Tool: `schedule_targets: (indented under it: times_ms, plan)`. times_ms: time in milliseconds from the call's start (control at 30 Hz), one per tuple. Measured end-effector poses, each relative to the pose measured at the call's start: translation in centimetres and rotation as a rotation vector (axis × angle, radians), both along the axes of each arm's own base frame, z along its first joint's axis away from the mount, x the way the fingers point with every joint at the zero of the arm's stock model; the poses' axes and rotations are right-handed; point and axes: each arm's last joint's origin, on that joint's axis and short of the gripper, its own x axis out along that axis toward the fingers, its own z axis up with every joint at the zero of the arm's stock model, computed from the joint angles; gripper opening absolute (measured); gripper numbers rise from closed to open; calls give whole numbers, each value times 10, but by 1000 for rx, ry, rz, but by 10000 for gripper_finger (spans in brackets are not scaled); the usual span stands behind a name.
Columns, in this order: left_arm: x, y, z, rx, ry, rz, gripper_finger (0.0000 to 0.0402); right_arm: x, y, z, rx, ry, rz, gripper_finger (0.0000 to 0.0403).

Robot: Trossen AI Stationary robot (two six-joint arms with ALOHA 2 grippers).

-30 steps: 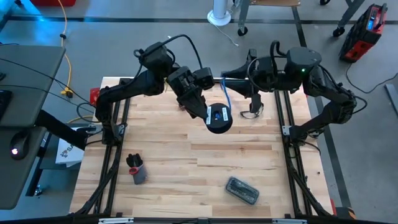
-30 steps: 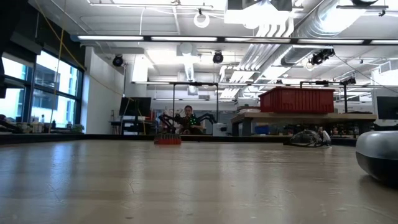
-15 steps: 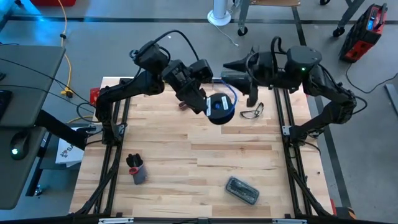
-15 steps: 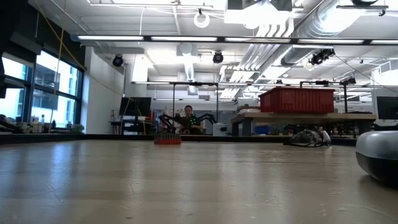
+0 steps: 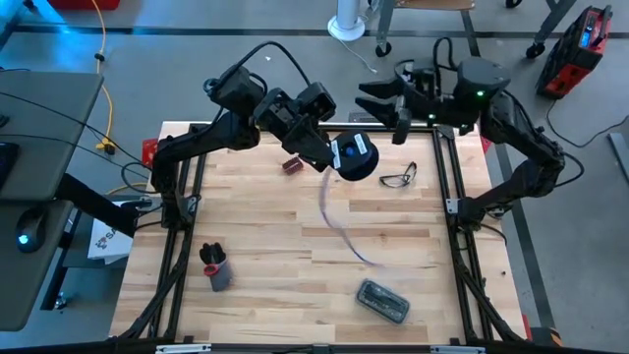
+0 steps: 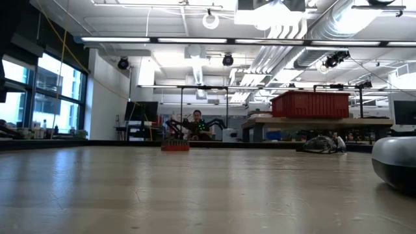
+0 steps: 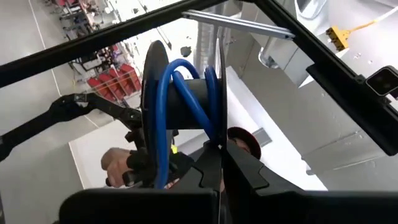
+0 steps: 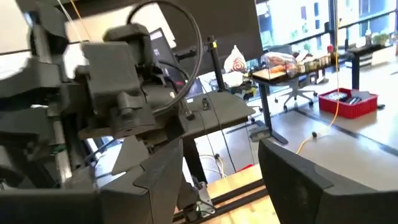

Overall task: Coil cords
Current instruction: Coil the blue wire onto the spool

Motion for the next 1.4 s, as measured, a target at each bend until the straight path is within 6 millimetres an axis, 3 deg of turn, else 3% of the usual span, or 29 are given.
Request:
schedule_targets:
  times_ms: [267, 433, 567, 700, 900, 1133, 1400]
  plan:
    - [-8, 7, 6, 38, -74, 38, 0, -42, 2, 19, -71, -78, -29, 204]
    - [-15, 27, 8, 138, -141, 136, 0, -67, 12, 31, 39, -179, 135, 204]
    - [-17, 46, 4, 275, -199, 270, 0, -61, 17, 31, 165, -205, 158, 204]
    - [-14, 65, -5, 411, -239, 406, 0, -43, 21, 25, 102, -164, 80, 204]
    - [-32, 81, -2, 603, -266, 624, 0, -22, 25, 17, -12, -114, 14, 204]
    - [-54, 72, 6, 712, -251, 723, 0, -24, 23, 22, -94, -139, -65, 204]
    - [-47, 56, -3, 810, -213, 732, 0, -2, 22, 11, -187, -61, -59, 204]
